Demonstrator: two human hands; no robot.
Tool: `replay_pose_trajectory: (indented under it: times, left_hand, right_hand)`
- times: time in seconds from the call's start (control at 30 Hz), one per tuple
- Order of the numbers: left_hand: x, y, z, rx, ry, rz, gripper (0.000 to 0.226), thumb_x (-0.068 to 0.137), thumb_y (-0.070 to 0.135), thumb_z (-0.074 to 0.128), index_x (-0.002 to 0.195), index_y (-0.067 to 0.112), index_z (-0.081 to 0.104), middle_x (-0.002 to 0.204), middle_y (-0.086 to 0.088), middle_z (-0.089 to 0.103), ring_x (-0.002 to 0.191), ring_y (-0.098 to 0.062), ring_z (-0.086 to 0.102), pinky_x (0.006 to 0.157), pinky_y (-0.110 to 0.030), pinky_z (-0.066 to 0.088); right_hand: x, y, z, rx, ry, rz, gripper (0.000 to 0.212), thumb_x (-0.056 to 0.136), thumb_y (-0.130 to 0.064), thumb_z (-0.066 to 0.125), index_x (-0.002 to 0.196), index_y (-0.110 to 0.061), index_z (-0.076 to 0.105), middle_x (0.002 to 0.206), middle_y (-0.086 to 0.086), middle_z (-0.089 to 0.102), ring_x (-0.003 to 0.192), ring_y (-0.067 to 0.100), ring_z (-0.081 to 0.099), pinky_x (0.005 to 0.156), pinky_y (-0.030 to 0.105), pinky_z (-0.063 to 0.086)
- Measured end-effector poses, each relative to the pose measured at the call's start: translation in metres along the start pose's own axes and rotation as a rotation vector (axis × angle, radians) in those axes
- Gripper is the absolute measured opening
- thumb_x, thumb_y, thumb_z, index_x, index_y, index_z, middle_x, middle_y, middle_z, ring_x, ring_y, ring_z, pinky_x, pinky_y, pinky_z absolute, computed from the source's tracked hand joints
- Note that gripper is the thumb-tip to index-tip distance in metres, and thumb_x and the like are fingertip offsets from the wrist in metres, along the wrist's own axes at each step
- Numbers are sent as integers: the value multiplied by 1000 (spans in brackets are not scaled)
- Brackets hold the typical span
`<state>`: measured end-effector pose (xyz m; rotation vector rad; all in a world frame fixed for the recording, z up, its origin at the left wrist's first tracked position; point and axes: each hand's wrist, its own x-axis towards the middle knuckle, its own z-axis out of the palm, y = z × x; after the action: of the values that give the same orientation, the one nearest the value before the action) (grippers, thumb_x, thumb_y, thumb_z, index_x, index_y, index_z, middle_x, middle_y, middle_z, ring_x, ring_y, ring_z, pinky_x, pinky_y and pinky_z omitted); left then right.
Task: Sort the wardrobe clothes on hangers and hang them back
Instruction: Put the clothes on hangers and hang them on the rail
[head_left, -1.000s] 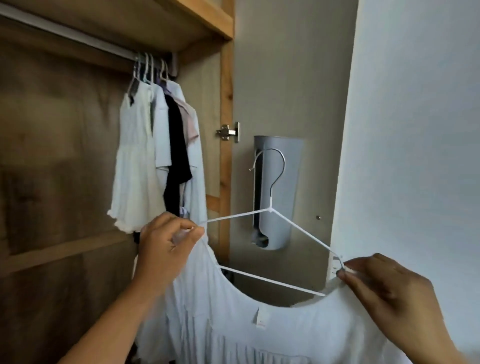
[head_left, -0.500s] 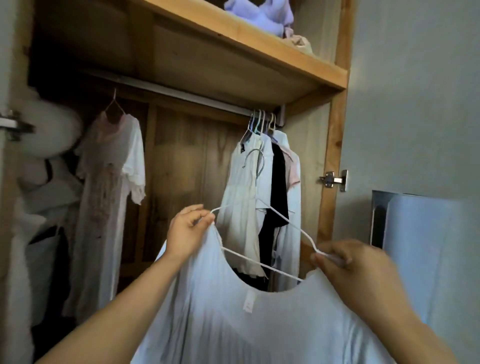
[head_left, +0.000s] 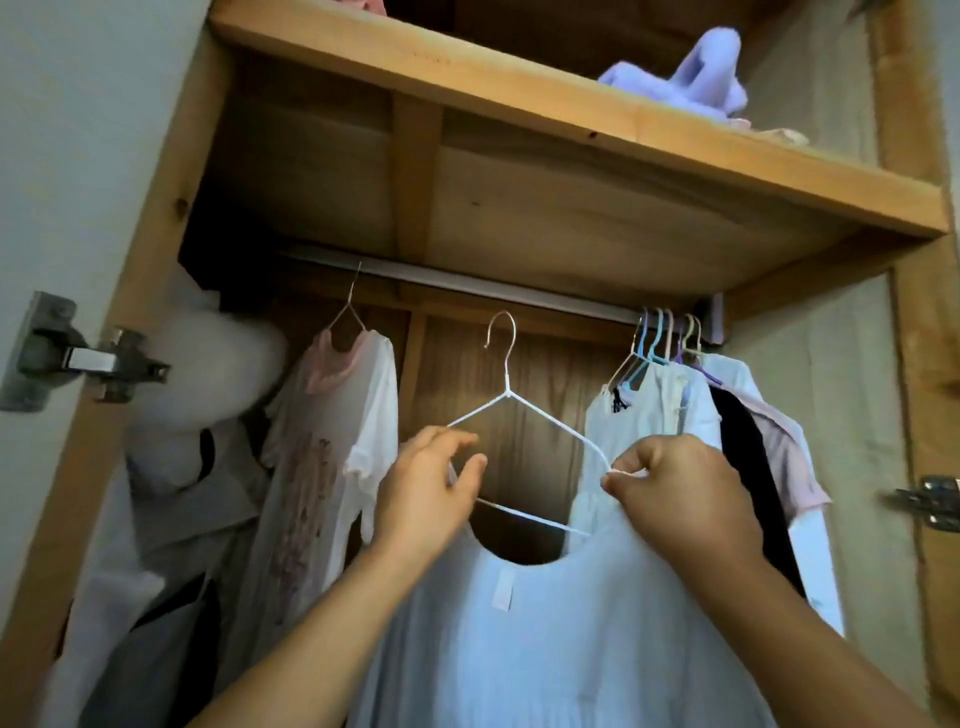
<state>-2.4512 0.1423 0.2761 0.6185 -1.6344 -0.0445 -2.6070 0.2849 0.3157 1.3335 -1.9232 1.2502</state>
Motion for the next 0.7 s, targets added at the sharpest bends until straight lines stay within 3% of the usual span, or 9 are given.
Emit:
replay_pose_trajectory:
  times: [0.07,0.13,0.2,0.3,0.43,0.5,0.7]
  left_hand:
    - [27,-2,-10,70,55,81,22,89,28,60,111,24,65,106,18,51,97,-3,51,78,-16,42]
    - [54,-5,-21,127,125,144,22,88,29,60,109,24,65,109,13,55,104,-7,51,85,-23,44]
    - [78,-9,-29,249,160,177,26,89,32,58,114,25,64,118,9,55,114,-10,46,97,-29,37]
    - [105,-19,-35,418,133,154,35,93,41,51,126,32,54,135,12,45,127,-8,33,106,-27,20]
    - [126,-36,-35,445,112,130,43,93,44,49,134,31,47,140,11,40,130,-10,32,108,-30,26]
    - [133,-43,-35,433,108,111,47,92,46,50,136,29,44,141,10,40,131,-11,33,110,-32,28]
    - [140,-58,-36,418,55,53,47,91,49,49,133,27,49,136,7,50,126,-14,41,106,-33,32]
  right_hand:
    - [30,-17,19,41,23,-31,13,80,-25,68,69,-20,63,75,-6,62,72,17,56,55,23,36]
    - [56,-32,35,107,41,-40,16,77,-24,72,70,-19,59,72,-6,60,71,17,54,54,24,32]
    - [82,-44,48,183,33,-10,21,73,-24,75,72,-17,56,75,-4,61,76,20,57,59,26,35]
    - [116,-64,65,392,-27,73,26,68,-16,81,70,-16,54,76,3,60,82,27,61,72,31,46]
    - [141,-90,81,711,-99,161,25,65,-7,84,68,-5,59,70,13,62,69,29,61,68,32,48]
    - [147,-101,92,801,-107,164,26,63,-13,86,72,0,64,68,15,65,62,27,60,63,30,48]
    - [153,-130,124,969,-142,126,38,60,-32,87,65,0,66,68,15,68,68,32,65,71,39,53]
